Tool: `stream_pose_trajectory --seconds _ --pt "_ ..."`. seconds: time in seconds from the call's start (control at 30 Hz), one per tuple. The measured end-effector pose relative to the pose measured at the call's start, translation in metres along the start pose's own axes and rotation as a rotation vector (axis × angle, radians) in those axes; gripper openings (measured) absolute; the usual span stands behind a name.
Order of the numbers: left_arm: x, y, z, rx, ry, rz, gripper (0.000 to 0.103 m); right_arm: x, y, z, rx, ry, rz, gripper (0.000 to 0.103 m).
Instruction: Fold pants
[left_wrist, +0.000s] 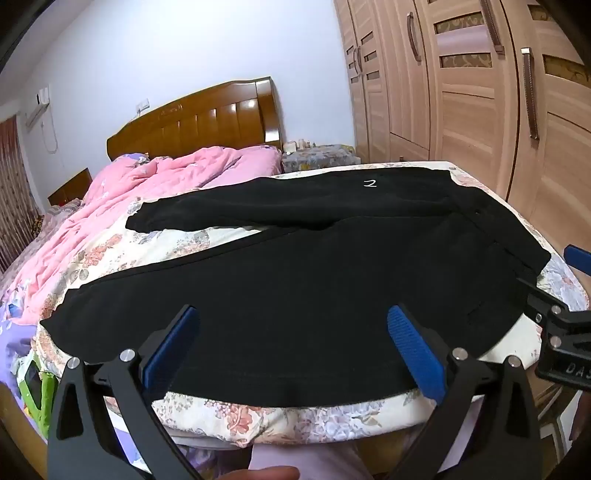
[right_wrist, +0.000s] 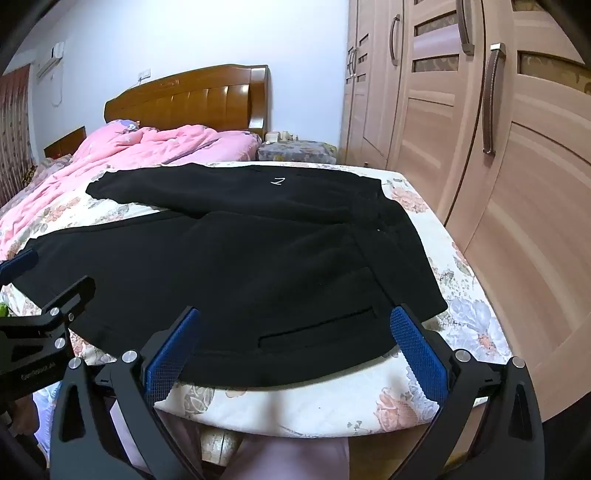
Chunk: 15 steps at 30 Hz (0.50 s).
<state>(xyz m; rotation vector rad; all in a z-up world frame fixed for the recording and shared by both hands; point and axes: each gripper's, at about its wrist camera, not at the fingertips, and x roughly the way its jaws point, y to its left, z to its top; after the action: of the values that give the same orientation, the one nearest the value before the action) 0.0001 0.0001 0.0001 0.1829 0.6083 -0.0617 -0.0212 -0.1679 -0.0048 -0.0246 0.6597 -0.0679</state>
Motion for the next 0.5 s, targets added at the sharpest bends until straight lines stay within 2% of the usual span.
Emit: stream_pose_trajectory --seconds 0.13,0.2,0.27,0.4,0.5 --pt "0.002 0.006 0.001 -0.023 0.008 -0.027 0.102 0.000 0.001 -0.001 -0.019 -0.002 0.007 0.099" --pt "0.004 0.002 0.006 0.000 0.023 -0.020 0.102 0.000 0.000 -0.001 -0.027 -0.005 0.011 0.099" --pt "0.001 0.006 -0.004 -0.006 -0.003 -0.035 0.102 0.001 -0.002 -0.003 -0.032 -0.004 0.014 0.099" --pt "-0.001 0.003 -0.011 -0.009 0.007 -0.053 0.102 0.010 -0.006 -0.006 -0.002 0.025 0.002 0.099" --pt "-0.006 0.005 -0.012 -0.028 0.002 -0.025 0.101 0.006 -0.004 -0.005 0.000 0.027 0.004 0.099"
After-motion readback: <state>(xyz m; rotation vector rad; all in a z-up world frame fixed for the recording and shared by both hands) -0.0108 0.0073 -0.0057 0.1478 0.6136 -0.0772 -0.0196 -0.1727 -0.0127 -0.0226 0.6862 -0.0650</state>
